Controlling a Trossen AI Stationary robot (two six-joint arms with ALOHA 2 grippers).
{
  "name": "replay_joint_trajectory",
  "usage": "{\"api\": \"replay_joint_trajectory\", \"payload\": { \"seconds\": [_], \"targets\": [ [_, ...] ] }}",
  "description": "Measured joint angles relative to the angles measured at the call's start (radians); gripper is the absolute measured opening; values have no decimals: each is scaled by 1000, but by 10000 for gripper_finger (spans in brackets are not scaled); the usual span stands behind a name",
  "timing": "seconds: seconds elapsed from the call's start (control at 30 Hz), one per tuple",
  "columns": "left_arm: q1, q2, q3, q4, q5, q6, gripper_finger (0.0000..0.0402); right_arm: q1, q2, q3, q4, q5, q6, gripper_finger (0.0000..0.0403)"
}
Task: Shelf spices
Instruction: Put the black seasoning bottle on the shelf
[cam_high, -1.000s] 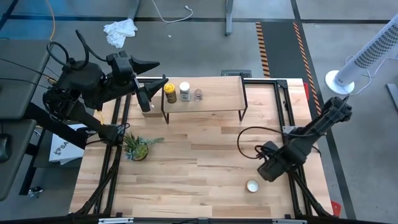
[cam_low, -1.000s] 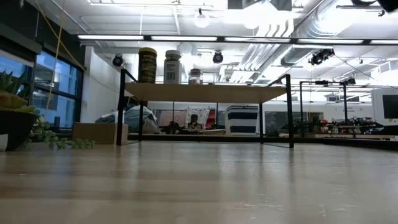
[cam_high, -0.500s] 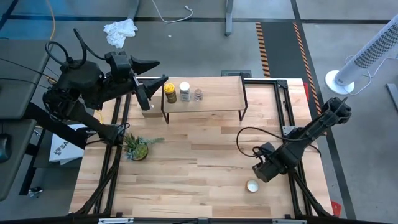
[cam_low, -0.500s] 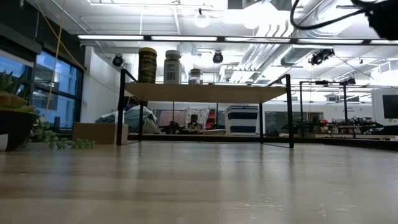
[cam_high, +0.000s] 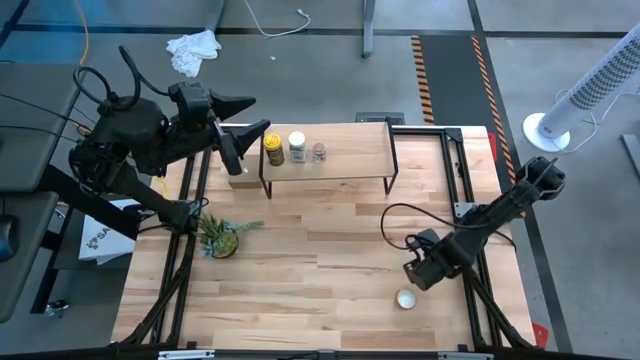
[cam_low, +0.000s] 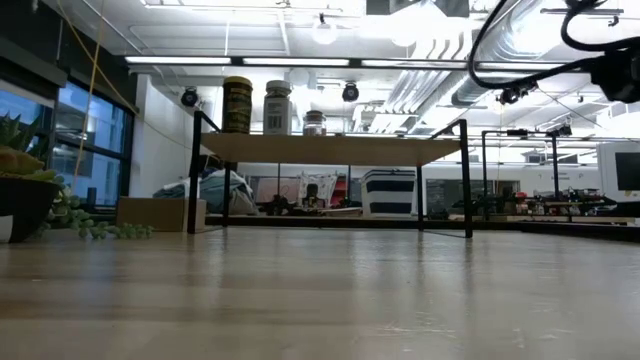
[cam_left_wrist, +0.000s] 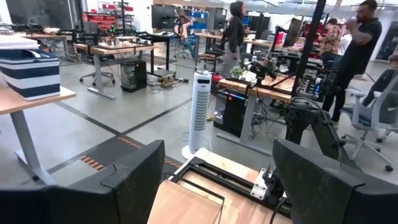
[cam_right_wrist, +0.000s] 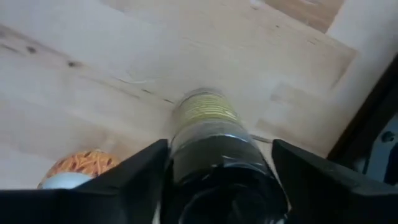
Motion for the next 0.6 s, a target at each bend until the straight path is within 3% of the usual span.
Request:
{"api": "replay_joint_trajectory", "payload": {
  "seconds": [0.13, 0.3, 0.4, 0.6],
  "targets": [
    [0, 0, 0, -1, -15, 0, 296, -28, -2, 2, 3, -6, -61, 197],
    [0, 0, 0, 0, -22, 1, 296, -95, -16, 115, -46, -27, -245, 188],
    [0, 0, 0, 0, -44, 2, 296, -166, -22, 264, -148, 68, -379, 188],
    [0, 0, 0, 1, -49, 10, 296, -415, -23, 612, -263, 373, -724, 188]
  ]
}}
